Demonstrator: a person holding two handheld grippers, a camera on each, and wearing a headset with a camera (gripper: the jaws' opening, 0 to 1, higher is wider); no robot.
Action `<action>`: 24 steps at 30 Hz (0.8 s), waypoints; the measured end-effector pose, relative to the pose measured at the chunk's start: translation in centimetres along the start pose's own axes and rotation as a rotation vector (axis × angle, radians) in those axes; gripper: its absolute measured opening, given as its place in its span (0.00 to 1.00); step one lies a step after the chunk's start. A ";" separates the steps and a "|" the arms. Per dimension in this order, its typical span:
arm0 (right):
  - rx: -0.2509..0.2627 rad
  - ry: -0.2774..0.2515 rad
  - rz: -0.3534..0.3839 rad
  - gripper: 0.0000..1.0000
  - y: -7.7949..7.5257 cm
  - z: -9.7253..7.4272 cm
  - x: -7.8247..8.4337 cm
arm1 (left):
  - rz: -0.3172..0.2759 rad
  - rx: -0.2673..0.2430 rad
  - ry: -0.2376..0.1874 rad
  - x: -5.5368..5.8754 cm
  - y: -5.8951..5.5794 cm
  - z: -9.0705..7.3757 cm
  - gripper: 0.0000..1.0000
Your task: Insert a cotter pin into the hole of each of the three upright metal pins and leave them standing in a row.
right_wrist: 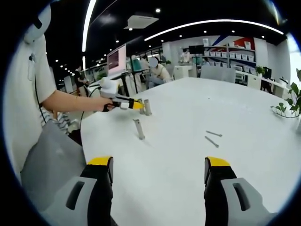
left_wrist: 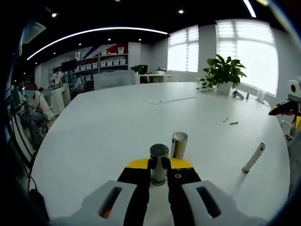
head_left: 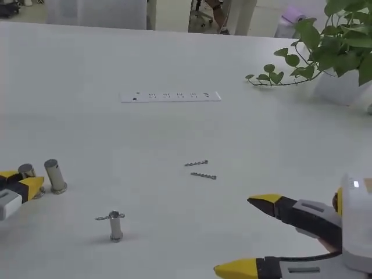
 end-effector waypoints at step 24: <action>0.011 -0.005 -0.006 0.80 0.1 -0.2 0.0 | 0.024 0.003 0.010 0.7 -0.4 -1.8 0.11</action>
Point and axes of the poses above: the centre of the closed fingertips' face, and the gripper's own axes: z roughly forward along the fingers, y roughly to its left, x roughly out of its underside, the point moved 10 cm from there along -z, roughly backward along the fingers, and after that the axes turned 3 degrees about -z, right-handed, at the moved point
